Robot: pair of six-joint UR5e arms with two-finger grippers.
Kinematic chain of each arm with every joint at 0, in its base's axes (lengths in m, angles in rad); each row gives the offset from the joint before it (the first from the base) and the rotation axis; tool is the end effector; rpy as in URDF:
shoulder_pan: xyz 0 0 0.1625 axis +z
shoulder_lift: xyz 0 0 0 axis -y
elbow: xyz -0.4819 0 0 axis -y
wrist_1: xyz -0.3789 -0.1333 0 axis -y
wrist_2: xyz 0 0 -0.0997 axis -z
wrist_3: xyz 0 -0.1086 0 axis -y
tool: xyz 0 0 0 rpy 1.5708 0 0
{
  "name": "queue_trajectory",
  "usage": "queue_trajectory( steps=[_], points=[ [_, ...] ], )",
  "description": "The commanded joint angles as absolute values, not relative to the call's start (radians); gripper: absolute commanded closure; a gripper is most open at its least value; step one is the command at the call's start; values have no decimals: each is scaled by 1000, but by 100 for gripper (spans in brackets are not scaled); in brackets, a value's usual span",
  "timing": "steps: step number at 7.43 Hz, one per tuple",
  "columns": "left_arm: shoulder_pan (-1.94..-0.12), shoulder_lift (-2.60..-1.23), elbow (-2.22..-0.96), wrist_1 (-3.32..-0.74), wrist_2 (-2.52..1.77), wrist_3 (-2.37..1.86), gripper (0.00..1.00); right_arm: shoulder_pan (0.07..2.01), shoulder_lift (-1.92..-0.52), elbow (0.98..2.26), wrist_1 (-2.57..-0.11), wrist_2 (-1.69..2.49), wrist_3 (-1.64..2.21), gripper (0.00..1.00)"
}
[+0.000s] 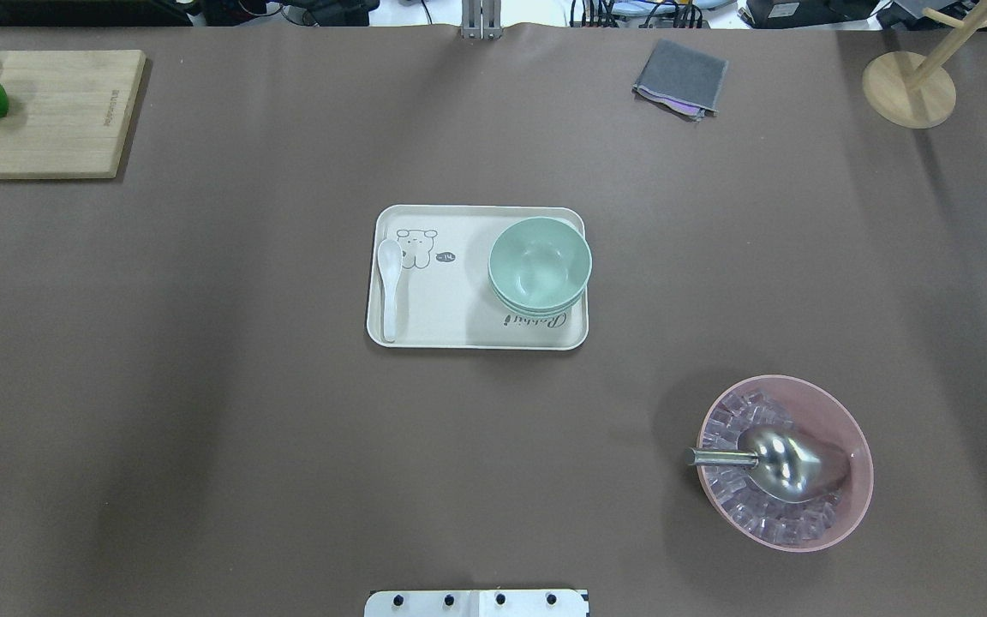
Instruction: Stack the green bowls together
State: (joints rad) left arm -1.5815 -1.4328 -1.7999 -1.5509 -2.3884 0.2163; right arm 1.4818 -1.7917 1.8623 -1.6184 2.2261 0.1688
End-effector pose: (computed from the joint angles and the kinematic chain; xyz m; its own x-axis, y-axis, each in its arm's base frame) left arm -0.0585 -0.4152 0.6723 0.6708 0.2576 -0.6954 -0.1365 0.9646 0.2257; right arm 0.0336 -0.3785 0.6898 0.7922 0.0841 0.6044 -0.0449 0.9958 -0.0797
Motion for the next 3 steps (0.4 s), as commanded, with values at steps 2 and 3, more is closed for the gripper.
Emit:
queue_trajectory(
  steps=[2, 3],
  points=[
    [-1582, -1418, -1790, -1552, -2381, 218, 2, 1480, -1792, 1862, -1618, 2235, 169, 0],
    [-1582, -1417, -1790, -1551, -2381, 218, 2, 1480, -1790, 1862, -1618, 2235, 169, 0]
  ],
)
